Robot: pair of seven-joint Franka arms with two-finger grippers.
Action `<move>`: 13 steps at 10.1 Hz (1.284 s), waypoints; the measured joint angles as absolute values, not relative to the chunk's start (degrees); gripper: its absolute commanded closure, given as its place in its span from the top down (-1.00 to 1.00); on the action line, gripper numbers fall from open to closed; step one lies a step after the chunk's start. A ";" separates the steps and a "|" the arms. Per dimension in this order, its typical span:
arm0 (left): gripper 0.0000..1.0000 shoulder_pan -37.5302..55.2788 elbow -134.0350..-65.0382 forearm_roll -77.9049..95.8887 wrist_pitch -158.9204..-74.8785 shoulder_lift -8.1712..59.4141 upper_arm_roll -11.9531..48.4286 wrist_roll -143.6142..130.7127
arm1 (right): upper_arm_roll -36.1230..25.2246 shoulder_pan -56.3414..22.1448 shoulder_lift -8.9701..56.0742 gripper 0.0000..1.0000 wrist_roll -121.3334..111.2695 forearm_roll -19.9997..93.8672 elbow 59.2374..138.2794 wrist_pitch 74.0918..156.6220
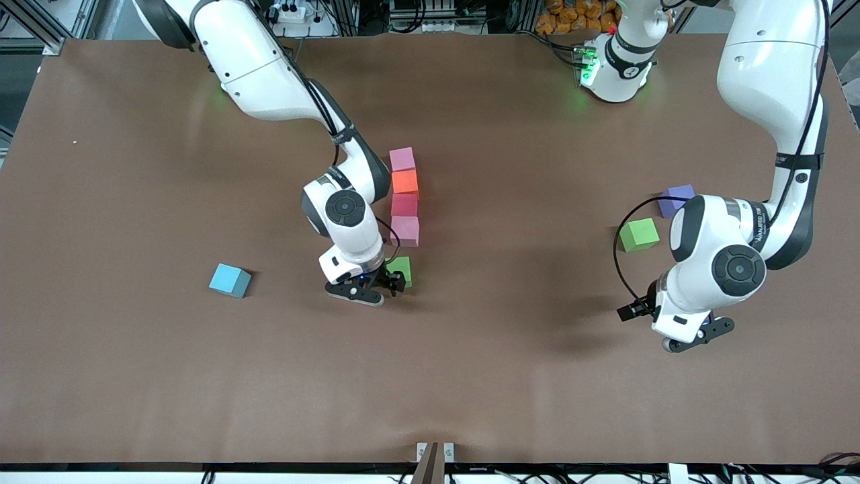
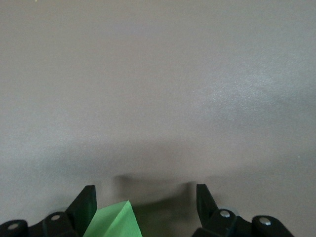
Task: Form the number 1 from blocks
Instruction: 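Carry the green cube to the light-pink end of the line, then open the right gripper and lift it off the green cube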
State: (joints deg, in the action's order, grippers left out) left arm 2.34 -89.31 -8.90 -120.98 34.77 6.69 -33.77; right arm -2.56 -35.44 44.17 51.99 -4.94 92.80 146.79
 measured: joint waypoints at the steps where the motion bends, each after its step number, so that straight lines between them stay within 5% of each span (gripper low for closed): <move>1: 1.00 2.34 -89.31 -8.90 -120.98 34.77 6.69 -33.77 | -2.30 -35.48 44.13 0.80 51.99 -4.94 92.82 146.79; 11: 1.00 2.35 -89.31 -8.90 -120.98 34.77 6.69 -34.56 | 0.11 -34.70 39.59 0.82 52.00 -4.89 98.72 146.79; 13: 1.00 2.35 -89.31 -8.90 -120.98 34.78 6.69 -34.59 | 0.10 -33.73 39.25 0.98 52.00 -4.89 99.16 146.83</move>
State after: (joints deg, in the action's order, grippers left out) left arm 2.35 -89.31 -8.90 -120.98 34.78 6.69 -34.59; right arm 0.10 -33.73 39.25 52.00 -4.89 99.16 146.83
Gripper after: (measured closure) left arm 0.000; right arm 0.088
